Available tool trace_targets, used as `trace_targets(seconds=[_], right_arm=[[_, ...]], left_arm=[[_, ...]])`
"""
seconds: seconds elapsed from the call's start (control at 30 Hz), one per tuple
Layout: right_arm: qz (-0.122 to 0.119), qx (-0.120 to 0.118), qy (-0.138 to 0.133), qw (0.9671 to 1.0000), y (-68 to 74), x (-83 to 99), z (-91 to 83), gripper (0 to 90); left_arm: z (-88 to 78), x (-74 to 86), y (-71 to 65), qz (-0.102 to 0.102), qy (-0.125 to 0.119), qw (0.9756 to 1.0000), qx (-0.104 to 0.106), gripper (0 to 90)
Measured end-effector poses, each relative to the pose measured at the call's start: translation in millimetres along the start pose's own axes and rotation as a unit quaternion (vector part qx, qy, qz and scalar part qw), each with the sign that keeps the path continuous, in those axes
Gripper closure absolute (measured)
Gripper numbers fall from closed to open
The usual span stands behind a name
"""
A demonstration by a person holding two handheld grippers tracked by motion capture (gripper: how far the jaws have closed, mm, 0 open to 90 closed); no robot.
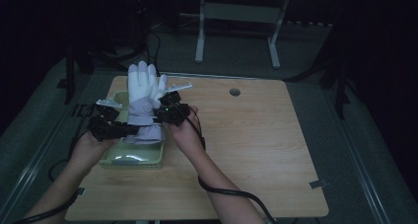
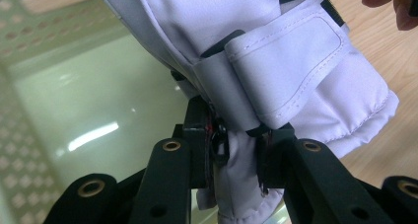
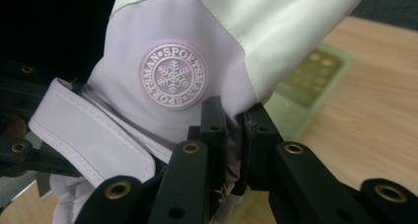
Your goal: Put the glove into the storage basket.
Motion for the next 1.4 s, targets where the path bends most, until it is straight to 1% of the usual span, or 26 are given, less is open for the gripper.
trace_targets(seconds=[0.1,0.17,0.2,0.33,0.43,0.47,0.57,0.6,0.63,0.67,0.73,0.77,0.83,0.87,0.93,0.97,1.0,1.03,1.07,1.1,1.2,1.23,1.3,1.33,1.37,1.4], right_arm=[[0.003,-0.008,0.008,0.9999,7.2,3.4,16.8,81.8],[0.005,-0.010,0.016,0.9998,10.4,7.8,27.1,81.7],[0.007,-0.011,0.021,0.9997,11.3,10.5,32.3,81.8],[0.013,-0.007,0.043,0.9990,10.4,24.5,52.1,81.7],[0.014,0.002,0.065,0.9978,7.3,35.5,63.5,81.7],[0.015,0.006,0.071,0.9973,6.3,38.9,66.3,81.6],[0.017,0.017,0.093,0.9954,3.3,48.5,72.4,81.5],[0.017,0.018,0.099,0.9948,2.7,51.3,74.0,81.4],[0.014,0.019,0.105,0.9942,1.9,54.0,75.5,81.2],[0.014,0.020,0.112,0.9934,0.9,56.6,76.6,81.2],[0.014,0.019,0.125,0.9919,-0.8,61.5,79.2,80.8],[0.014,0.019,0.125,0.9919,-0.8,61.5,79.2,80.8],[0.012,0.024,0.139,0.9899,-2.2,65.5,81.6,79.3],[0.013,0.023,0.142,0.9895,-2.4,66.4,82.2,78.2],[0.010,0.018,0.151,0.9884,-2.7,70.0,84.3,73.7],[0.010,0.015,0.155,0.9878,-2.2,71.7,84.9,70.0],[0.006,0.016,0.154,0.9879,-2.0,72.2,85.3,67.6],[0.004,0.014,0.151,0.9884,-1.0,71.6,85.3,64.7],[0.002,0.015,0.152,0.9882,0.1,71.0,84.9,61.1],[-0.004,0.017,0.150,0.9886,1.3,69.5,84.3,55.1],[-0.018,0.021,0.135,0.9904,1.9,63.5,79.8,46.3],[-0.019,0.018,0.126,0.9917,1.9,60.8,77.7,45.9],[-0.018,0.013,0.110,0.9937,1.0,55.5,72.7,41.9],[-0.017,0.005,0.101,0.9947,1.3,52.7,70.4,39.6],[-0.019,0.000,0.095,0.9953,1.6,50.6,68.1,38.5],[-0.022,-0.001,0.090,0.9957,1.2,49.0,65.5,36.8]], left_arm=[[0.7,11.3,12.3,-0.007,0.012,0.9999,0.000,71.9],[4.6,19.6,18.3,-0.013,0.019,0.9997,0.003,71.9],[7.6,23.7,21.1,-0.019,0.022,0.9996,0.005,71.9],[23.1,38.5,30.0,-0.034,0.041,0.9985,0.013,71.8],[34.9,47.8,32.9,-0.045,0.055,0.9972,0.020,71.7],[38.3,50.1,32.9,-0.053,0.059,0.9966,0.024,71.6],[47.6,57.0,33.1,-0.060,0.077,0.9947,0.031,71.6],[50.5,58.8,33.0,-0.066,0.081,0.9940,0.033,71.6],[53.0,60.7,32.9,-0.068,0.083,0.9936,0.034,71.6],[55.4,62.8,32.0,-0.068,0.088,0.9931,0.038,71.5],[59.0,65.8,31.5,-0.070,0.094,0.9925,0.036,71.5],[59.0,65.8,31.5,-0.070,0.094,0.9925,0.036,71.3],[62.6,68.2,32.0,-0.065,0.100,0.9924,0.030,70.9],[63.7,69.8,31.8,-0.063,0.108,0.9915,0.033,70.6],[65.6,74.0,32.2,-0.061,0.129,0.9888,0.042,69.4],[65.9,74.7,33.0,-0.062,0.133,0.9884,0.039,69.2],[65.9,74.7,33.0,-0.062,0.133,0.9884,0.039,68.8],[66.9,76.8,33.3,-0.069,0.143,0.9866,0.038,68.0],[67.5,78.0,33.6,-0.072,0.146,0.9859,0.038,67.3],[67.4,78.5,33.6,-0.075,0.148,0.9854,0.040,66.3],[67.4,79.0,33.7,-0.078,0.146,0.9855,0.037,63.8],[67.7,79.2,33.4,-0.076,0.147,0.9857,0.033,61.3],[67.2,78.1,33.1,-0.066,0.145,0.9871,0.020,54.8],[67.2,78.1,33.1,-0.066,0.145,0.9871,0.020,50.2],[65.6,76.1,34.3,-0.056,0.135,0.9893,0.001,45.0],[64.5,75.1,34.8,-0.050,0.129,0.9903,-0.008,41.2]])
Point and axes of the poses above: each handheld gripper's, and its own axes: z roughly forward along the jaws, x roughly out of its underside, y roughly to its left, the point moved 9 cm from there along z, roughly forward along the jaws, and after that the axes turned 4 degrees about -x, right-handed, at the moved point
